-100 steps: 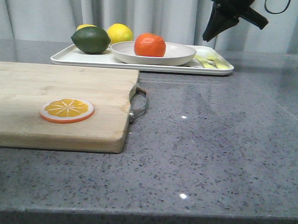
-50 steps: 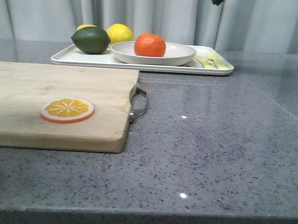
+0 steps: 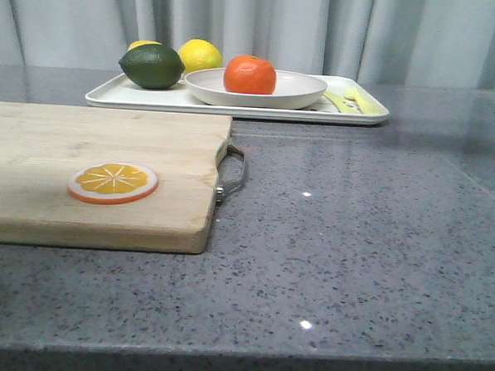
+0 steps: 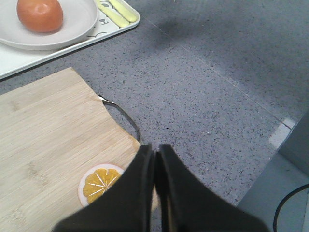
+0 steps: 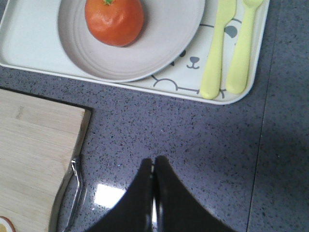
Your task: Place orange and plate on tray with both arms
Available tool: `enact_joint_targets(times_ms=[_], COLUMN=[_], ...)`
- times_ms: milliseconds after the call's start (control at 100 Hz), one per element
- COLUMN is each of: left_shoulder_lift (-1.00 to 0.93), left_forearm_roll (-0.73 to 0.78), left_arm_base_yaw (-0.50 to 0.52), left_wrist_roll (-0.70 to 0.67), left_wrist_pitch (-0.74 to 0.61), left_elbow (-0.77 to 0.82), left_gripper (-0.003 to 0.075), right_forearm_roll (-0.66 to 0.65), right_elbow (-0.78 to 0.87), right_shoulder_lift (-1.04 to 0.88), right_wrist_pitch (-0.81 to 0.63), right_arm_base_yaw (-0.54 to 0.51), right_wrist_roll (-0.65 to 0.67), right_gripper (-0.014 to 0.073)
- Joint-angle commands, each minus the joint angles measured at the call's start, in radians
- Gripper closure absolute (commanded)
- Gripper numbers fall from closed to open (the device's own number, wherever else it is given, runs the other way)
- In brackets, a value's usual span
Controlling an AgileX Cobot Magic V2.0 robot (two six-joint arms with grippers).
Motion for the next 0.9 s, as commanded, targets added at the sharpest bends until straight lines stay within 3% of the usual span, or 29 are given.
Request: enact_joint_targets(times_ms=[0, 330, 890], left_shoulder_lift=[-0.012, -0.07, -0.368], left_forearm_roll=[-0.013, -0.012, -0.011], left_arm_base_yaw=[0.001, 0.001, 0.001], left_wrist_roll=[0.0, 0.0, 0.0], left_wrist_pitch=[-0.07, -0.117, -0.185], left_elbow=[-0.027, 0.061, 0.331], left_gripper=[0.0739, 0.0739, 0.0739], right_forearm_roll=[0.0, -0.003, -0.004], right_elbow=[0.104, 0.573, 1.065], right_shoulder_lift=[-0.149, -0.505, -0.99], right_wrist_pitch=[-0.155, -0.437, -0.658], right_arm_base_yaw=[-0.002, -0.002, -0.002], right_wrist_roll=[-0.03, -0.077, -0.106], right_gripper=[0.0662, 0.0662, 0.0662])
